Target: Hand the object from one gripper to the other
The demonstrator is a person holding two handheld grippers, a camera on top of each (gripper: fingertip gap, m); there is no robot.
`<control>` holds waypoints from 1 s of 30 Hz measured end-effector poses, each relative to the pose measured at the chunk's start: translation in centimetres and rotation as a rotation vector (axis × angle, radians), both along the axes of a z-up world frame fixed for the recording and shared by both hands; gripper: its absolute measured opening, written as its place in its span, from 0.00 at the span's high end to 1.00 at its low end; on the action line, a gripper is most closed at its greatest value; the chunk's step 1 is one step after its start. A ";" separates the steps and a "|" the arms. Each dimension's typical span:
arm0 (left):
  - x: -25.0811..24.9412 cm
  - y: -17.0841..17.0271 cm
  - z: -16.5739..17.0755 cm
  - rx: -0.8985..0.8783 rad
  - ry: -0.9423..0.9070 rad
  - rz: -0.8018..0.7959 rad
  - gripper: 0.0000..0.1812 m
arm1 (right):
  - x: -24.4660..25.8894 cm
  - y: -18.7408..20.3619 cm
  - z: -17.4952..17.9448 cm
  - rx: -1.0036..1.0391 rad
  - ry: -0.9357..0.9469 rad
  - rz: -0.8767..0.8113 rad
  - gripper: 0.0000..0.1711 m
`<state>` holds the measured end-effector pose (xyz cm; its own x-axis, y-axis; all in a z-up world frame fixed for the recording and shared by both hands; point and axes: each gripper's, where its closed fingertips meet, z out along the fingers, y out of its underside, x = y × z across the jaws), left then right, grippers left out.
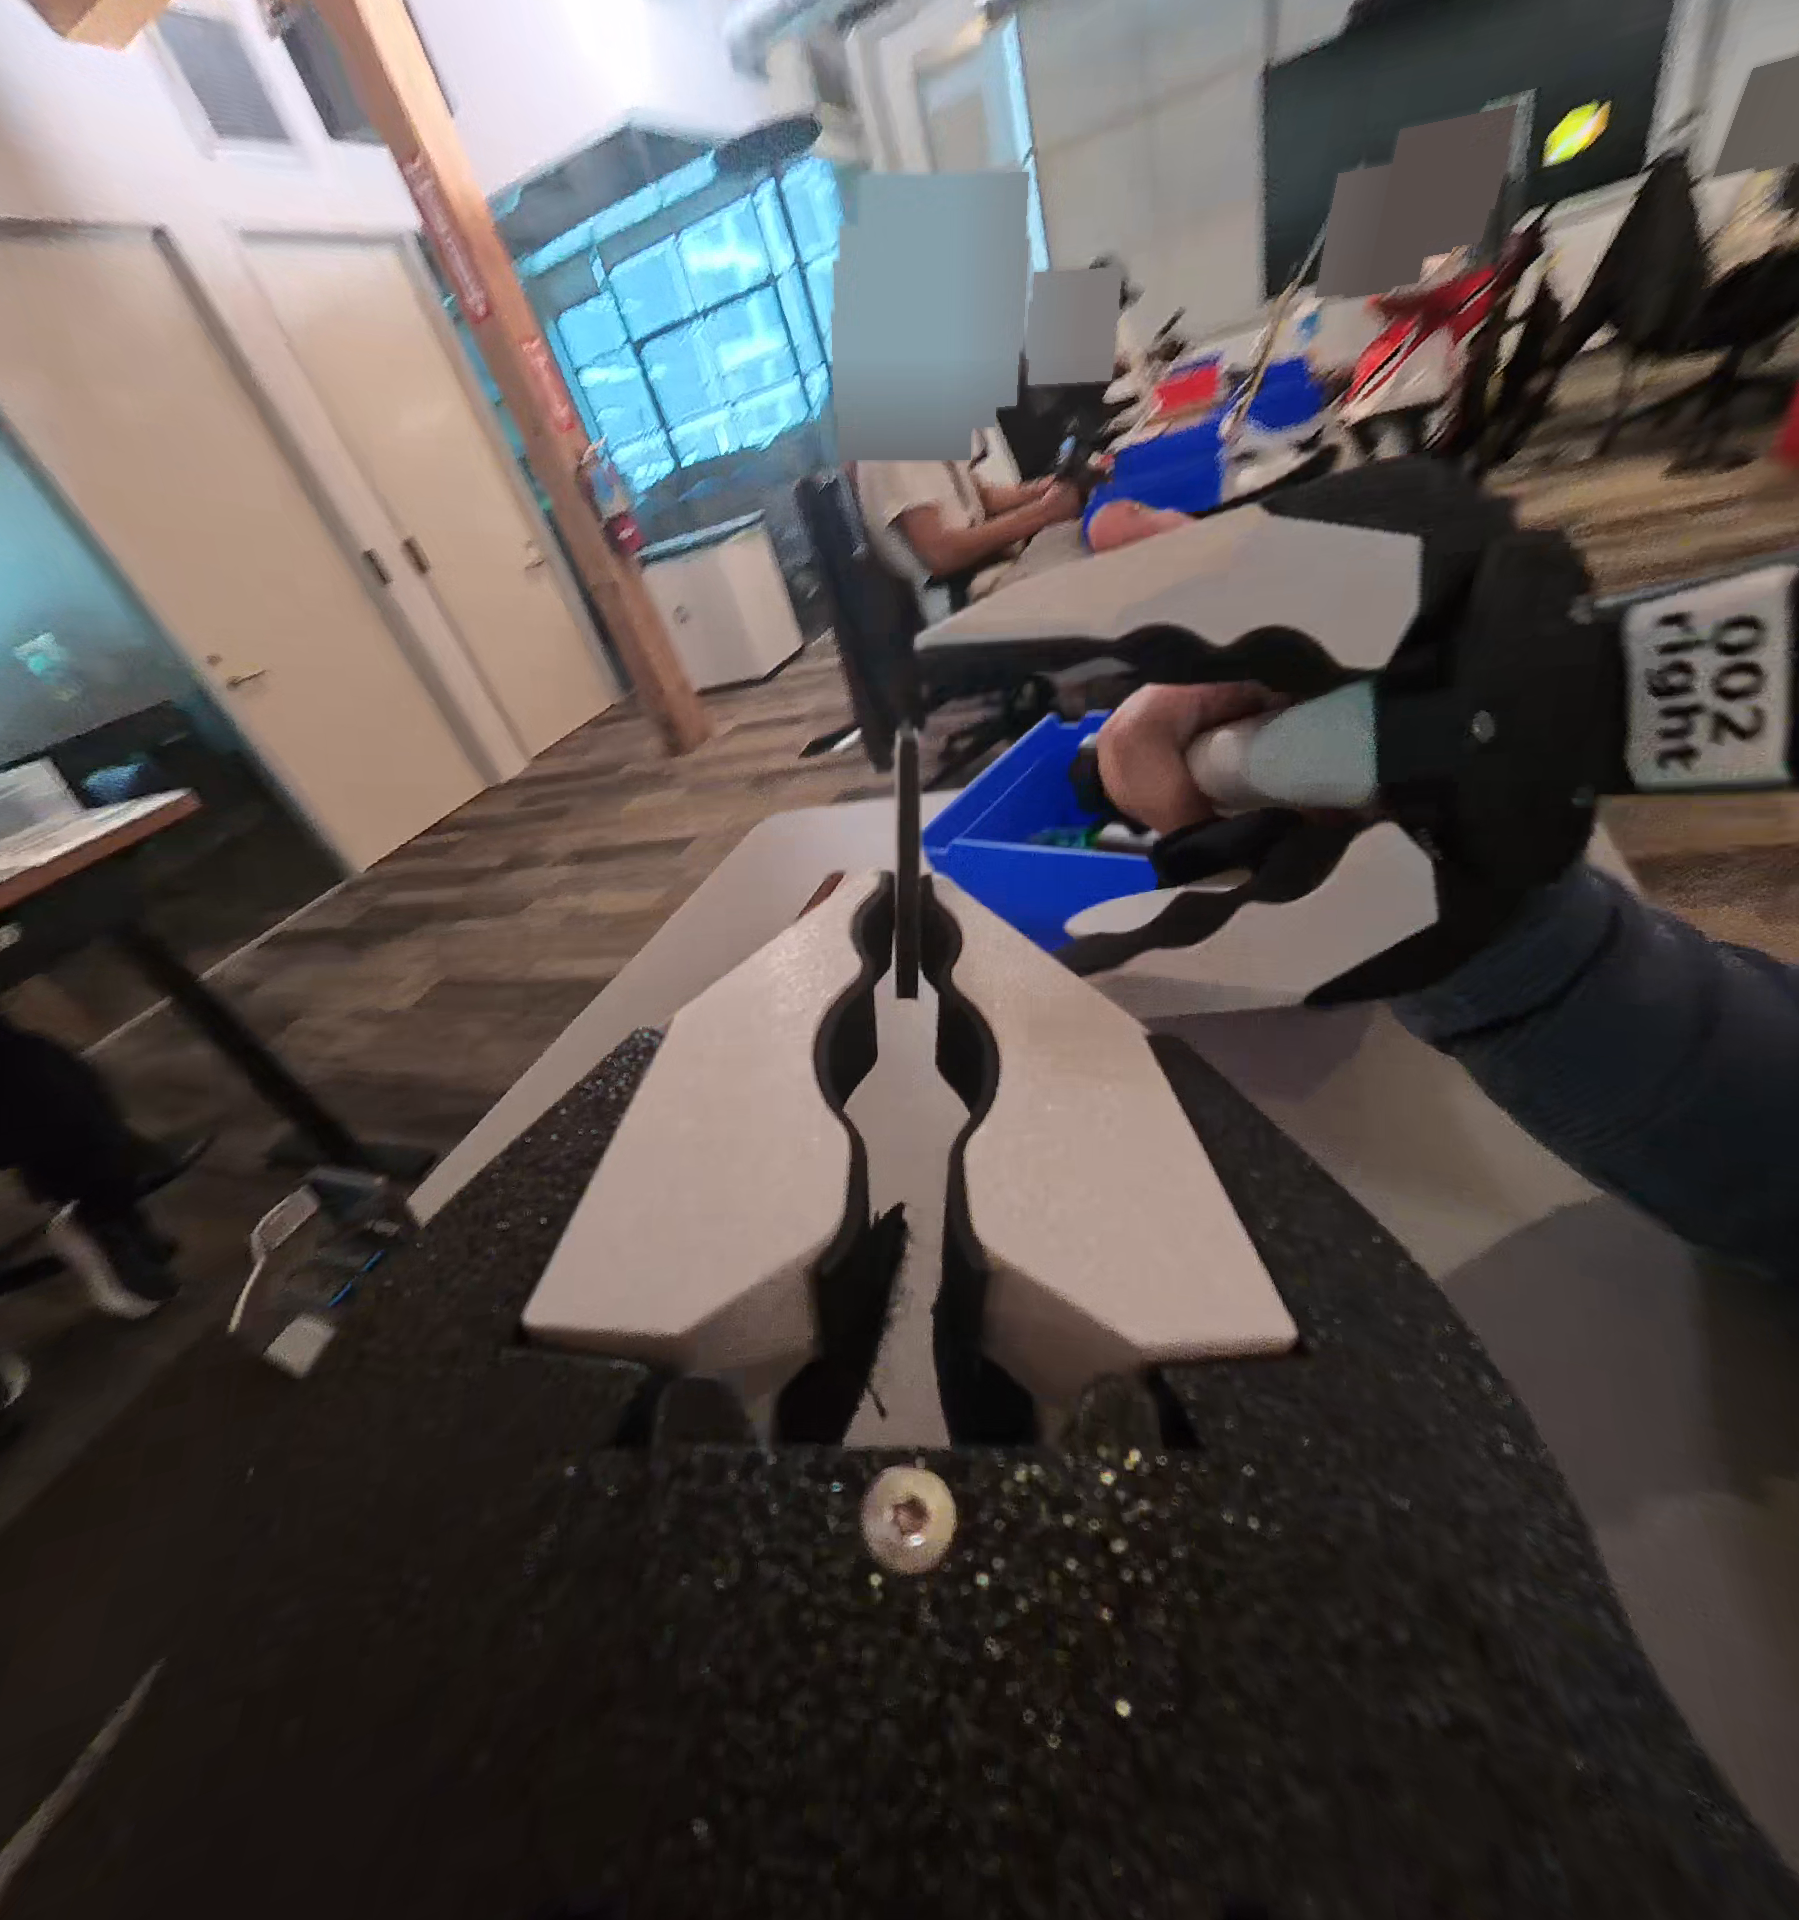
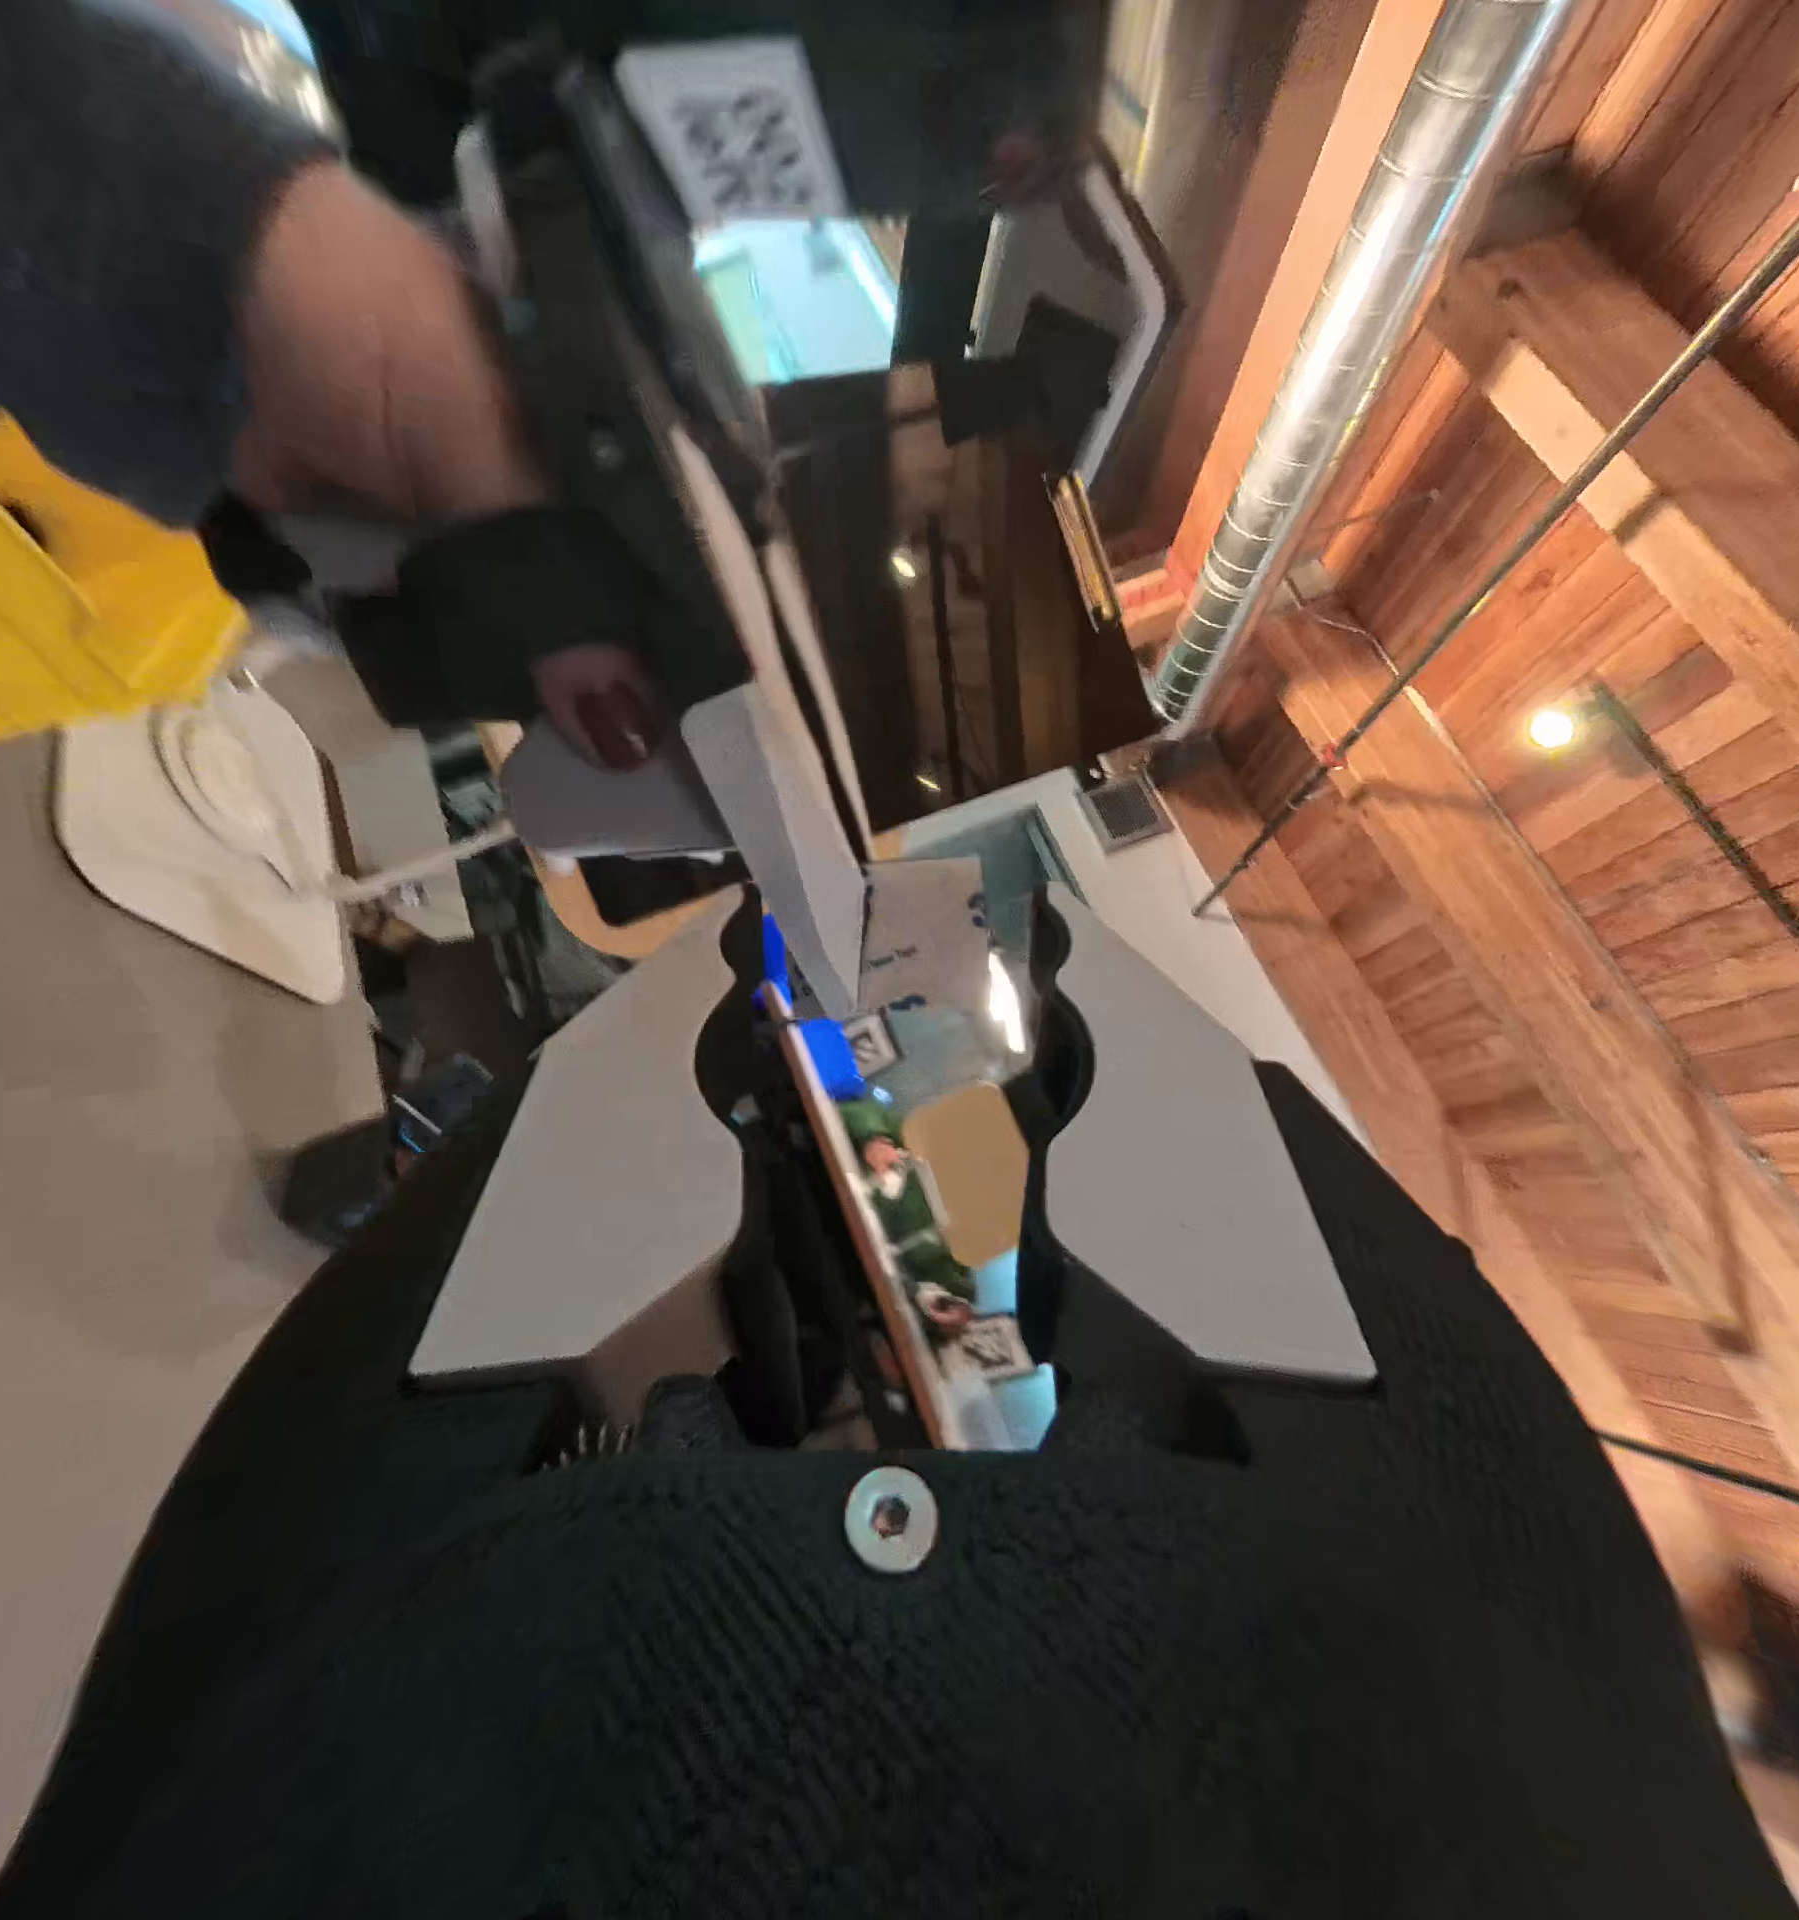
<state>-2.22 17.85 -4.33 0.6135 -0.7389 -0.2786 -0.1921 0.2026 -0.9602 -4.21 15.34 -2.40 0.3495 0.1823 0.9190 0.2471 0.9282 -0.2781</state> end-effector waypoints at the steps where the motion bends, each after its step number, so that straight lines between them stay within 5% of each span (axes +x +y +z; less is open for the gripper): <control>1: -0.3 0.1 0.2 0.021 -0.010 -0.028 0.99 | 0.2 0.0 0.0 -0.061 0.012 0.045 0.69; 3: -1.1 0.2 0.5 0.204 0.057 -0.024 0.99 | 0.7 0.2 0.4 -0.240 0.052 0.158 0.68; 7: -3.3 0.5 2.9 0.873 0.320 0.356 1.00 | 1.7 3.5 0.9 -0.972 0.199 0.312 0.72; 10: -3.6 0.6 3.4 1.121 0.551 0.614 0.99 | 1.0 3.1 -0.4 -1.530 0.167 0.562 0.73; 12: -3.6 1.0 3.2 1.250 0.729 0.751 1.00 | 1.1 2.0 0.3 -1.700 0.147 0.804 0.73; 17: -2.8 2.5 1.2 1.400 1.017 0.859 0.99 | 0.6 2.8 -0.7 -1.789 0.138 0.834 0.81; 21: -2.0 2.5 1.0 1.425 1.016 0.851 1.00 | -0.3 3.3 -2.5 -1.765 0.089 0.701 0.82; 24: -1.8 2.6 0.9 1.412 0.994 0.832 0.99 | -0.3 3.4 -2.5 -1.711 0.091 0.689 0.97; 28: -1.4 3.2 0.0 1.193 0.768 0.627 0.77 | 0.8 3.9 -2.2 -1.572 0.093 0.631 0.99; 30: -1.9 4.1 -0.7 0.965 0.658 0.520 0.75 | 2.1 3.2 -1.3 -1.453 0.077 0.663 0.99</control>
